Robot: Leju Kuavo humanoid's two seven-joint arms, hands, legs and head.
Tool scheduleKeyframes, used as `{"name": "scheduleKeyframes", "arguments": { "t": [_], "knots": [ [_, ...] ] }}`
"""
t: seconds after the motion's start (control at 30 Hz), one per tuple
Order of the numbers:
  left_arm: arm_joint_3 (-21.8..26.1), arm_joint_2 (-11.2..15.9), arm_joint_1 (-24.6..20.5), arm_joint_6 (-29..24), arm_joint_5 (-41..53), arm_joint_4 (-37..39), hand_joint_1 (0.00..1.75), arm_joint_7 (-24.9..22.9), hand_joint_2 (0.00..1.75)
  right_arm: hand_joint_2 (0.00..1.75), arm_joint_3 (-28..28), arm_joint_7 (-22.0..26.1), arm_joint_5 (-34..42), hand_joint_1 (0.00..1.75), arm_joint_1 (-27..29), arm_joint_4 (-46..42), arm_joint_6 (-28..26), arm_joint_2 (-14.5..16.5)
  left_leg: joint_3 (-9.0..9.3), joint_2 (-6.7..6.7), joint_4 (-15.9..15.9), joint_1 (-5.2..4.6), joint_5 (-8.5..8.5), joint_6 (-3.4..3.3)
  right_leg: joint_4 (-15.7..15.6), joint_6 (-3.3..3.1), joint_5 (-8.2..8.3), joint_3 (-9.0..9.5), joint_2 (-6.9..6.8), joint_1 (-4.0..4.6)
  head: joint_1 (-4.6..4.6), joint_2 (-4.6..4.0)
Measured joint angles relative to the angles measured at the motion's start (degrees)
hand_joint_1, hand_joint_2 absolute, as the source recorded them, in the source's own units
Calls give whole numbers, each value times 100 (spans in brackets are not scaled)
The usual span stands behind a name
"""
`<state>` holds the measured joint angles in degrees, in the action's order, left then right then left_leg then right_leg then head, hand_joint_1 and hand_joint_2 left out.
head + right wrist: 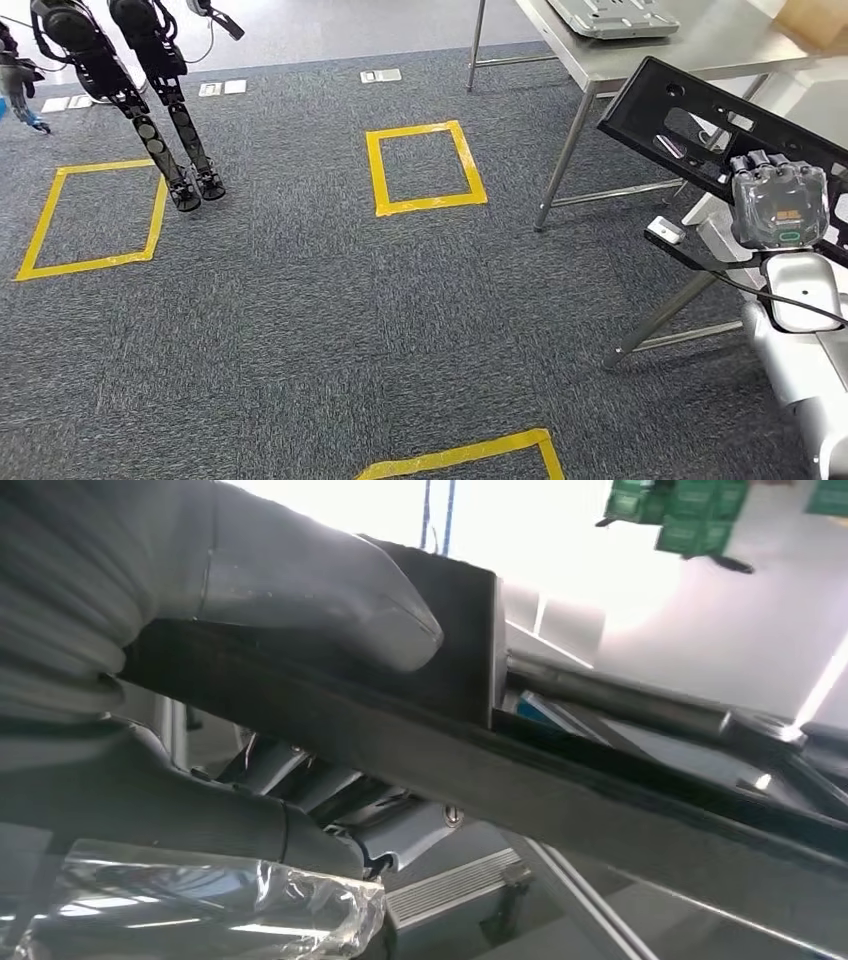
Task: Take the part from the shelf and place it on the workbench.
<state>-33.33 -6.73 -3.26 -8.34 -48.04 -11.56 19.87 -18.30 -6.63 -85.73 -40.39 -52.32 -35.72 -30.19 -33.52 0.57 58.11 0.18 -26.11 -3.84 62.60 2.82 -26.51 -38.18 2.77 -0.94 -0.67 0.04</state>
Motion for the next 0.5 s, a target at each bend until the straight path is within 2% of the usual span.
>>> {"name": "scheduleKeyframes", "arguments": {
  "t": [0.03, 0.07, 0.1, 0.13, 0.17, 0.2, 0.23, 0.27, 0.3, 0.33, 0.37, 0.4, 0.43, 0.47, 0.5],
  "knots": [
    [0, 5, 4, 18, -1, -1, 0, 0, 175, 175, -18, 13, 19, 175, -41, 49, -3, 14, -3, -62, -6, -7, 4, -12, 364, -8, -154, -179, -129, 5, -11, 0],
    [0, 11, 1, 34, -18, -1, 0, -41, 175, 175, -41, 28, 46, 175, -81, 112, -5, 36, -10, -133, -5, -12, 4, -14, 766, -4, -301, -370, -185, -1, -22, 0],
    [2, 20, -17, 36, -53, -2, 0, -158, 175, 175, -70, 41, 81, 175, -127, 199, -9, 62, -17, -204, -5, -15, 3, -13, 1064, 15, -390, -510, -204, -8, -25, 0],
    [6, 33, -53, 15, -103, -7, 0, -343, 175, 175, -108, 53, 116, 175, -187, 306, -11, 90, -22, -277, -5, -17, 2, -11, 1162, 50, -398, -547, -216, -19, -25, 0],
    [13, 49, -108, -24, -161, -18, 0, -570, 175, 175, -149, 56, 154, 175, -264, 424, -15, 120, -25, -348, -4, -17, 0, -7, 1020, 98, -321, -461, -245, -32, -26, 0],
    [23, 64, -176, -68, -207, -36, 0, -775, 175, 175, -192, 56, 189, 175, -358, 538, -20, 152, -24, -417, -3, -16, -3, 0, 639, 150, -178, -252, -316, -50, -26, 0],
    [33, 80, -245, -103, -240, -58, 0, -915, 175, 175, -229, 55, 222, 175, -450, 636, -23, 182, -17, -476, 0, -25, -8, 13, 185, 187, -37, -3, -458, -61, -28, 0],
    [42, 97, -311, -122, -263, -80, 0, -994, 175, 175, -266, 52, 250, 175, -546, 726, -26, 216, -9, -534, 3, -43, -20, 39, -193, 195, 81, 211, -614, -40, -31, 0],
    [49, 115, -370, -131, -278, -99, 0, -1038, 175, 175, -300, 46, 272, 175, -626, 812, -29, 252, 6, -591, 8, -64, -34, 69, -436, 167, 156, 344, -713, -21, -26, 0],
    [54, 132, -417, -128, -289, -116, 0, -1070, 175, 175, -332, 37, 287, 175, -683, 897, -35, 288, 25, -650, 10, -84, -48, 98, -520, 126, 184, 387, -753, 8, -24, 0],
    [56, 143, -453, -116, -296, -133, 0, -1089, 175, 175, -362, 25, 298, 175, -727, 987, -43, 317, 41, -719, 10, -91, -63, 126, -518, 80, 200, 382, -700, 36, -17, 0],
    [57, 151, -476, -102, -298, -147, 0, -1096, 175, 175, -385, 14, 308, 175, -748, 1065, -51, 338, 51, -775, 15, -85, -79, 153, -518, 33, 213, 374, -608, 12, -10, 0],
    [57, 157, -490, -83, -300, -163, 0, -1091, 175, 175, -405, 7, 320, 175, -768, 1129, -59, 349, 42, -745, 53, -67, -120, 184, -520, 0, 224, 372, -536, -10, -10, 0],
    [57, 162, -494, -63, -301, -174, 0, -1073, 175, 175, -422, 3, 338, 175, -791, 1181, -65, 355, -9, -626, 179, -50, -215, 214, -523, -53, 236, 372, -464, -35, -7, 0],
    [57, 167, -493, -48, -302, -181, 0, -1051, 175, 175, -440, 11, 365, 175, -818, 1221, -68, 371, -120, -448, 431, -34, -369, 240, -527, -107, 246, 374, -395, -59, -5, 0]
  ]
}}
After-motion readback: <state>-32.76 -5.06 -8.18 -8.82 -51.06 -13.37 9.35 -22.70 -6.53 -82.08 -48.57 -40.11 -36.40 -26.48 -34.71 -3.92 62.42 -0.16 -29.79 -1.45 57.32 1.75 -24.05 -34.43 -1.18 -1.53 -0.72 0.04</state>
